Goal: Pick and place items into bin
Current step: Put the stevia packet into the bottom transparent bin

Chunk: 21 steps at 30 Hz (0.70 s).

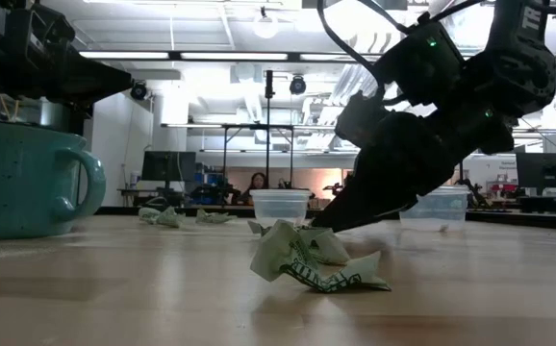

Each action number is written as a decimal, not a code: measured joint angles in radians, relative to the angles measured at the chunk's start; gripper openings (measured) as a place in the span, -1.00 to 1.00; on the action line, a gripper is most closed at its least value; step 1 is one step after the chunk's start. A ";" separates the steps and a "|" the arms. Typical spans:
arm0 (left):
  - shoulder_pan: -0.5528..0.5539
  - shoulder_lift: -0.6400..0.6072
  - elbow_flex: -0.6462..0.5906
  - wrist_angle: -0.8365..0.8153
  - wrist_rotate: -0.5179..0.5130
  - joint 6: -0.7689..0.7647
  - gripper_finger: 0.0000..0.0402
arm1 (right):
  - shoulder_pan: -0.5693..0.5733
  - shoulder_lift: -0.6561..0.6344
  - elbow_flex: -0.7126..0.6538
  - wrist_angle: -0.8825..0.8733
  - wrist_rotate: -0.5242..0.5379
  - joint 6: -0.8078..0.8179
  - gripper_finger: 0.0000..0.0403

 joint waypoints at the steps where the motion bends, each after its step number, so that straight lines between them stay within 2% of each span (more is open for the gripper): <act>1: 0.000 0.000 0.000 0.000 0.000 0.000 -0.51 | 0.000 0.000 0.000 0.001 0.000 0.000 -0.32; 4: 0.000 0.000 0.000 0.000 0.000 0.000 -0.51 | 0.000 0.000 0.000 0.014 -0.007 0.000 -0.53; 8: 0.000 0.000 0.000 0.000 -0.004 0.000 -0.51 | -0.007 -0.049 0.000 0.040 -0.057 -0.028 -0.90; 10: 0.000 0.000 0.000 0.001 -0.005 0.000 -0.51 | -0.012 -0.097 0.000 0.034 -0.060 -0.053 -0.96; 12: 0.000 0.000 0.000 0.000 -0.005 0.000 -0.51 | -0.017 -0.151 0.000 -0.009 -0.030 -0.069 -0.92; 15: 0.000 0.000 0.000 0.001 -0.006 0.000 -0.51 | -0.028 -0.267 0.000 -0.199 0.064 -0.110 -0.97; 19: 0.000 0.000 0.000 0.000 -0.006 0.000 -0.51 | -0.049 -0.450 0.000 -0.567 0.293 -0.093 -0.96; 21: 0.000 0.000 0.000 0.001 -0.007 0.000 -0.51 | -0.054 -0.544 0.000 -0.716 0.373 -0.071 -0.98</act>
